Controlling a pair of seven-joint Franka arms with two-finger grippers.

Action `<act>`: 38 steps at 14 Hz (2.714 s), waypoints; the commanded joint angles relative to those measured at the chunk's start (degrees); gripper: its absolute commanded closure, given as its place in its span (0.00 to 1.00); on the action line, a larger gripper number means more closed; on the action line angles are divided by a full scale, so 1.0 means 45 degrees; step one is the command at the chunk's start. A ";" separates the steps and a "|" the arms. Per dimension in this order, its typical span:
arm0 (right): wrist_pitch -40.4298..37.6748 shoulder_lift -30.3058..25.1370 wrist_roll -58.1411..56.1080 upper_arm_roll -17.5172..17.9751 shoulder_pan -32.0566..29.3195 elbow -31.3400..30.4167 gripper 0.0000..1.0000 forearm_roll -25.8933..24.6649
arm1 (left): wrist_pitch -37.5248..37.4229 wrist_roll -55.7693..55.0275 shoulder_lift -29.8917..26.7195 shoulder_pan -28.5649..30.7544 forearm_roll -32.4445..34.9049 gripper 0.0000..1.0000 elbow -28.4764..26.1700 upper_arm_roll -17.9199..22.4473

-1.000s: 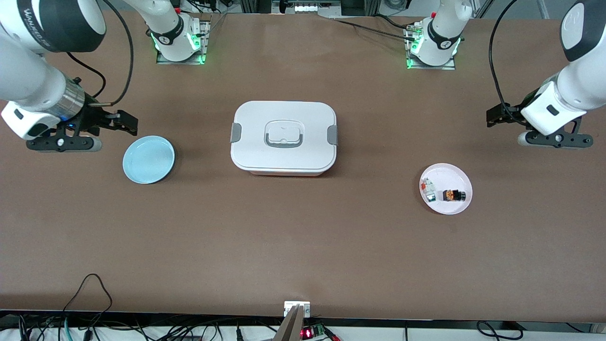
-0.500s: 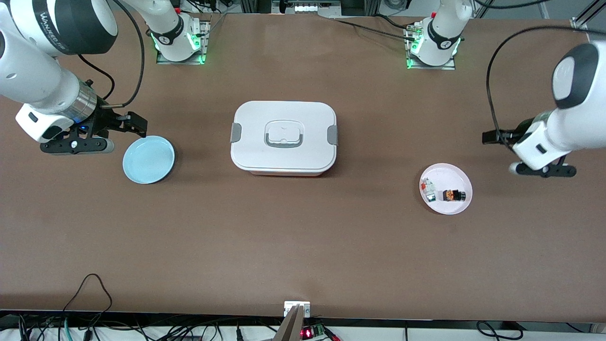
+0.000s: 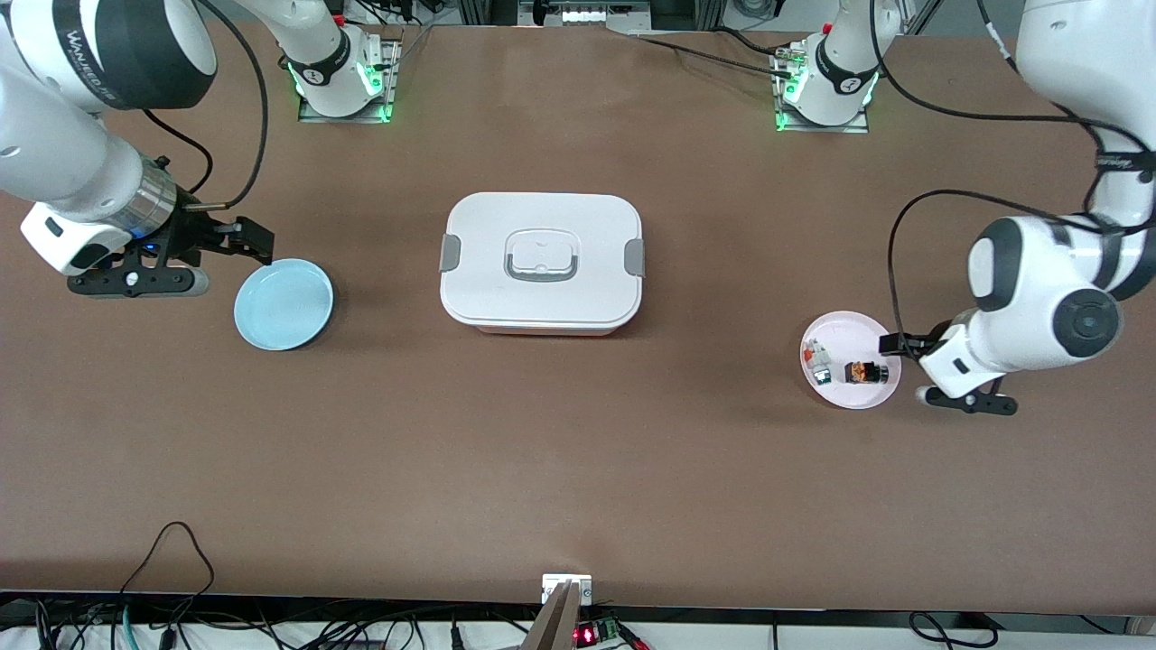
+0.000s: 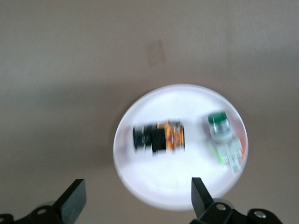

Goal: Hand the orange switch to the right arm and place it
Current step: 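Lower the left gripper onto the orange switch and close it, then lift the orange switch and carry it over the white box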

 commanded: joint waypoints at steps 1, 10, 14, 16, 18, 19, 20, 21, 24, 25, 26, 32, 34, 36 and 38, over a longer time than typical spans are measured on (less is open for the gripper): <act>-0.0034 0.0021 -0.0205 0.0038 -0.0463 0.0079 0.00 0.0097 | 0.2997 0.0493 -0.0401 0.0093 -0.0313 0.01 -0.1967 -0.0180; -0.0053 0.0001 -0.0205 0.0038 -0.0835 0.0059 0.00 0.0097 | 0.4490 0.0434 0.0595 0.0034 -0.0333 0.01 -0.2185 -0.0219; -0.0034 -0.0018 -0.0205 0.0038 -0.0835 0.0099 0.00 0.0097 | 0.5015 0.0434 0.0869 0.0053 -0.0333 0.01 -0.2399 -0.0316; -0.0053 -0.0018 -0.0205 0.0038 -0.0835 0.0099 0.00 0.0097 | 0.5387 0.0454 0.0986 0.0053 -0.0333 0.06 -0.2517 -0.0395; -0.0015 -0.0018 -0.0205 0.0038 -0.0835 0.0099 0.00 0.0117 | 0.5447 0.0435 0.1045 0.0073 -0.0333 0.28 -0.2517 -0.0395; 0.0024 -0.0018 -0.0205 0.0038 -0.0835 0.0099 0.00 0.0117 | 0.5447 0.0434 0.1045 0.0073 -0.0333 0.41 -0.2517 -0.0395; 0.0044 -0.0018 -0.0205 0.0038 -0.0835 0.0118 0.00 0.0117 | 0.5428 0.0454 0.1026 0.0073 -0.0333 0.53 -0.2498 -0.0395; 0.0044 -0.0018 -0.0205 0.0038 -0.0816 0.0099 0.00 0.0117 | 0.5389 0.0531 0.0987 0.0112 -0.0333 0.62 -0.2440 -0.0395; 0.0064 -0.0038 -0.0205 0.0038 -0.0816 0.0118 0.00 0.0097 | 0.4536 0.0688 0.0190 0.0151 -0.0313 0.65 -0.2303 -0.0414; 0.0064 -0.0038 -0.0205 0.0038 -0.0816 0.0118 0.00 0.0097 | 0.3678 0.0708 -0.0181 0.0151 -0.0313 0.67 -0.1993 -0.0434; 0.0083 -0.0038 -0.0205 0.0038 -0.0816 0.0118 0.00 0.0097 | 0.2316 0.1017 -0.0572 0.0151 -0.0313 0.66 -0.1564 -0.0453; 0.0103 -0.0038 -0.0205 0.0058 -0.0816 0.0138 0.00 0.0097 | -0.5713 0.2753 -0.0830 0.0249 -0.3603 0.66 0.2185 -0.0805; 0.0083 -0.0038 -0.0205 0.0038 -0.0835 0.0157 0.00 0.0097 | -0.6736 0.4428 -0.0830 0.0307 -0.5557 0.68 0.2463 -0.0805; 0.0103 -0.0019 -0.0205 0.0038 -0.0816 0.0157 0.00 0.0097 | -0.6916 0.6459 -0.0830 0.0307 -0.7336 0.68 0.2464 -0.0824; 0.0045 -0.0018 -0.0205 0.0038 -0.0816 0.0138 0.00 0.0097 | -0.6916 0.9114 -0.0733 0.0191 -0.9211 0.69 0.2463 -0.0999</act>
